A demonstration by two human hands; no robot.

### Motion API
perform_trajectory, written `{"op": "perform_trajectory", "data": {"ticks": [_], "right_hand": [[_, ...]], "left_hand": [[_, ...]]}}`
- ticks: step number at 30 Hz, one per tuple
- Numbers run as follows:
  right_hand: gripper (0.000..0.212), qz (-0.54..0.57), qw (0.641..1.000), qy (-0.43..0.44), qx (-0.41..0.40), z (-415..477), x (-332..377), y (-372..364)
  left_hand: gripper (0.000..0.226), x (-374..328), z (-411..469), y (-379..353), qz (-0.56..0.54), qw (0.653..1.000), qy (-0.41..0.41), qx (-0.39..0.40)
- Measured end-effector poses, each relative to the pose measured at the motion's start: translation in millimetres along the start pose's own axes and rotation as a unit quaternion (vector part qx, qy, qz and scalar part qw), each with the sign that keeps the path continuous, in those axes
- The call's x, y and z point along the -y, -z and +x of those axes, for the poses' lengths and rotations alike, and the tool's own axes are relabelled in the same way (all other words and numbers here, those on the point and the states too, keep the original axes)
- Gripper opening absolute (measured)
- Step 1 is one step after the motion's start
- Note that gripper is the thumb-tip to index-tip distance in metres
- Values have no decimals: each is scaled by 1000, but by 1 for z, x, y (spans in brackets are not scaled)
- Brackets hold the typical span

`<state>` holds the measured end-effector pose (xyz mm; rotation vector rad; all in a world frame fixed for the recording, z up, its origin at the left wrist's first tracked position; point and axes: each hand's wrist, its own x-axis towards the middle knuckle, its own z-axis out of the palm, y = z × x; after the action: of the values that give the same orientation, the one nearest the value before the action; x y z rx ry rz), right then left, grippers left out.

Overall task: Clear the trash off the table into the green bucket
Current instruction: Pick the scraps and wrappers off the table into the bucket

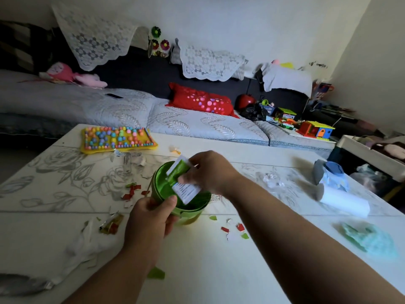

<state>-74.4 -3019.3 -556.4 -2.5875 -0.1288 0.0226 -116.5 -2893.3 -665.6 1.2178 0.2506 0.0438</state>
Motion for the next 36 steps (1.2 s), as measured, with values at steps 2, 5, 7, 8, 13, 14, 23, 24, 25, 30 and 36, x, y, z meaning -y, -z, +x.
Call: {"op": "perform_trajectory", "data": {"ticks": [2, 5, 7, 8, 13, 14, 23, 24, 25, 30, 36], "right_hand": [[35, -56, 998, 15, 18, 4, 6, -13], [42, -69, 997, 23, 1, 8, 4, -15], [41, -21, 999, 5, -43, 11, -6, -4], [38, 7, 997, -2, -74, 11, -15, 4], [30, -57, 979, -96, -168, 12, -104, 39], [32, -113, 974, -144, -136, 10, -127, 40], [3, -216, 923, -310, -73, 0, -235, -7], [4, -211, 923, -309, -85, 1, -236, -8], [4, -203, 924, -311, -88, 2, -238, -7], [3, -245, 926, -284, -40, 0, -236, 3], [26, -316, 921, -227, 8, -17, -174, 65]], "left_hand": [[22, -1, 1, 1, -3, 1000, 6, -4], [25, -1, 5, 3, -17, 1000, 20, -10], [24, -1, 6, 4, -24, 999, 27, -12], [22, -2, 7, 3, -29, 999, 29, -12], [14, -3, 7, -1, -58, 997, 37, -20], [12, -3, 7, -1, -65, 997, 42, -23], [7, 1, 9, -6, -90, 994, 60, -24], [7, 1, 9, -6, -92, 994, 61, -22], [7, 2, 9, -7, -95, 993, 62, -21], [6, 2, 9, -9, -101, 993, 64, -20], [5, 0, 7, -9, -96, 994, 53, -24]]}}
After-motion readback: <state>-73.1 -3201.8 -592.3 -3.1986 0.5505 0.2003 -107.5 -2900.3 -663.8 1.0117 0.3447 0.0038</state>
